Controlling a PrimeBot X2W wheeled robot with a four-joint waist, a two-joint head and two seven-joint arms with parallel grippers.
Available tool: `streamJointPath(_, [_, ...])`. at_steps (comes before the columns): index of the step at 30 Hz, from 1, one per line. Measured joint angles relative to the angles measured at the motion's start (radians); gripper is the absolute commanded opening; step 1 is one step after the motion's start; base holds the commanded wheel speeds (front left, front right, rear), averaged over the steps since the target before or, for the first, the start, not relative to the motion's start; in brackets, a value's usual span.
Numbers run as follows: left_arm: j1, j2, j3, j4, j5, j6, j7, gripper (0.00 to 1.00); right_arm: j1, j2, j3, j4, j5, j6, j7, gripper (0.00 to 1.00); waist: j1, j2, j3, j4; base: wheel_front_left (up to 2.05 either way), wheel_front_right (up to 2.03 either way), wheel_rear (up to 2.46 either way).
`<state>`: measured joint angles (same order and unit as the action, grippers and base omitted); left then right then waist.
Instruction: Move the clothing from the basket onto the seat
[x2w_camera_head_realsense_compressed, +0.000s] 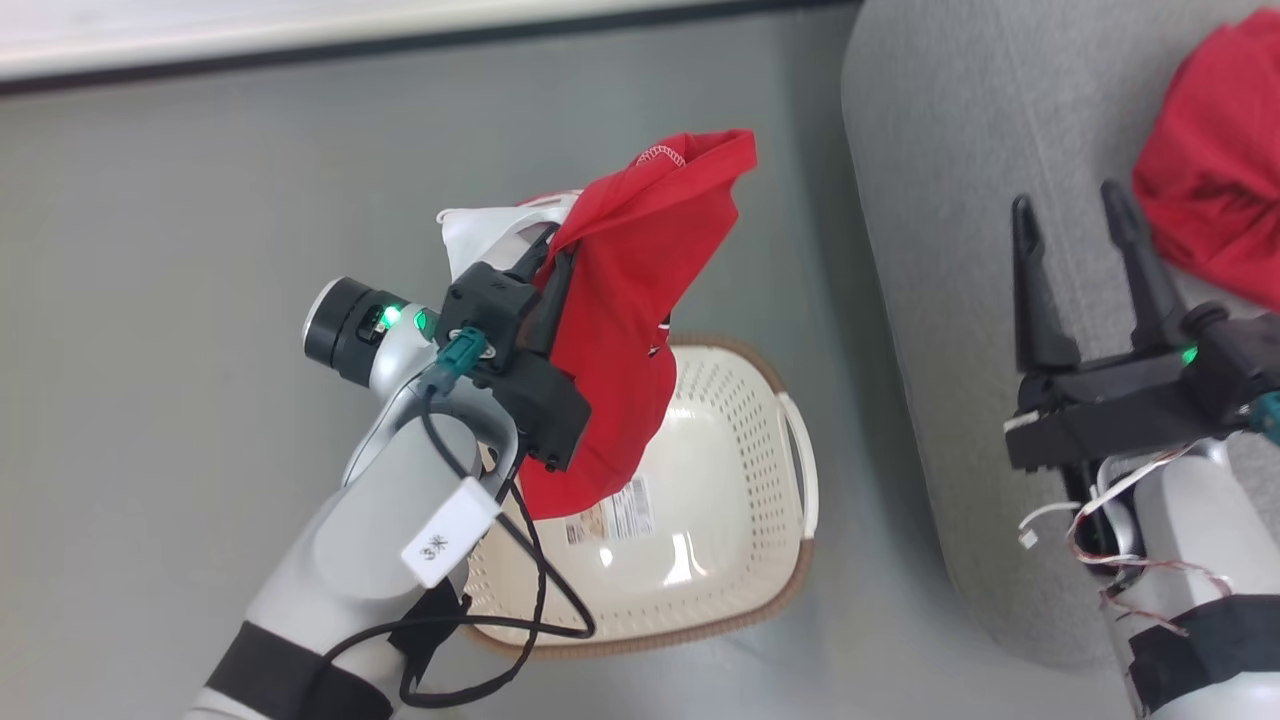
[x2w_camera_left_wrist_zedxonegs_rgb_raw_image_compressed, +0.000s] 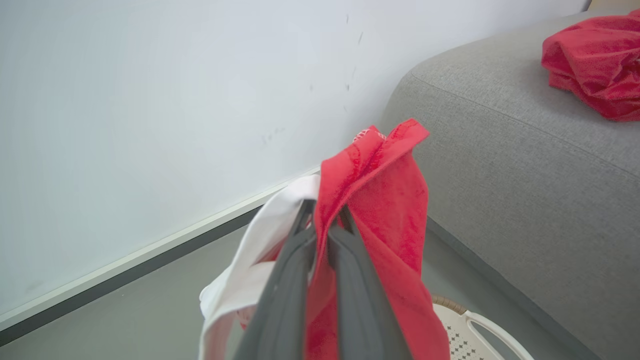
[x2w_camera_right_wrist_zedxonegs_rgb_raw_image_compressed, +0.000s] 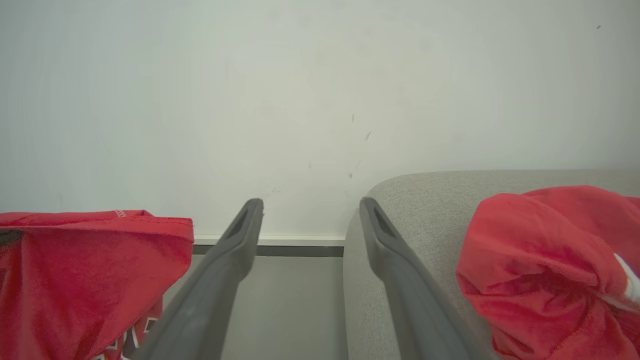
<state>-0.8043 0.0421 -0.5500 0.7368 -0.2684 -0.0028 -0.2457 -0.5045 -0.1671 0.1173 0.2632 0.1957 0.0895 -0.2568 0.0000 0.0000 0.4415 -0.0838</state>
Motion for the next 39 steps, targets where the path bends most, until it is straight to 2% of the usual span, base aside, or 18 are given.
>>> streamJointPath(6, [0.031, 0.0, 0.023, -0.009, -0.04, -0.024, -0.003, 0.0, 0.018, 0.008, 0.02, 0.045, -0.008, 0.005, 0.0, 1.0, 0.0, -0.0001, -0.081, 0.016, 0.0, 0.0, 0.0])
streamJointPath(23, [0.072, 0.015, 0.054, -0.027, -0.098, -0.051, 0.011, 0.0, 0.069, 0.04, 0.126, 0.176, -0.027, 0.025, 0.0, 1.0, -0.0001, -0.0001, -0.308, 0.027, 0.0, 0.0, 0.0])
streamJointPath(39, [0.143, 0.008, 0.038, -0.03, -0.15, -0.068, 0.097, 0.0, 0.098, 0.089, 0.371, 0.3, -0.007, 0.034, 0.0, 1.0, -0.0001, -0.0001, -0.509, 0.029, 0.0, 0.0, 0.0])
